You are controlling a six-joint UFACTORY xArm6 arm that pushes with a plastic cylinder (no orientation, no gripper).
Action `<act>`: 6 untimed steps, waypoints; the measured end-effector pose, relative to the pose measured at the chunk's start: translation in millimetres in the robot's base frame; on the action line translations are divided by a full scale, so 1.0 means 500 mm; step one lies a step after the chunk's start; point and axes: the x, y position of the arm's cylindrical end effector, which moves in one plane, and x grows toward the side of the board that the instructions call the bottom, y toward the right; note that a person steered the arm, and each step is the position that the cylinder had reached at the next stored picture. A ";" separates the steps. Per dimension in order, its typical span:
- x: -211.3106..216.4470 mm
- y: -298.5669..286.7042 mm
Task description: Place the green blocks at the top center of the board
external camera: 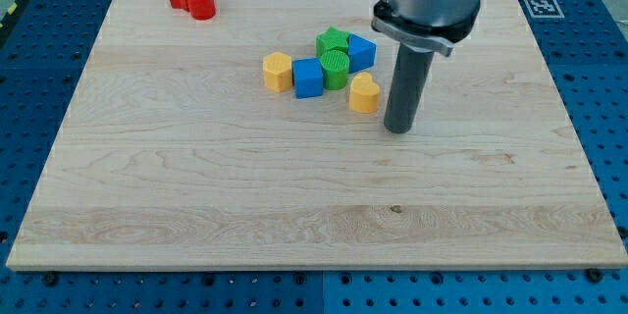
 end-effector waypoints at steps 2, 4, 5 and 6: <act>-0.033 -0.131; -0.076 -0.144; -0.088 -0.145; -0.107 -0.127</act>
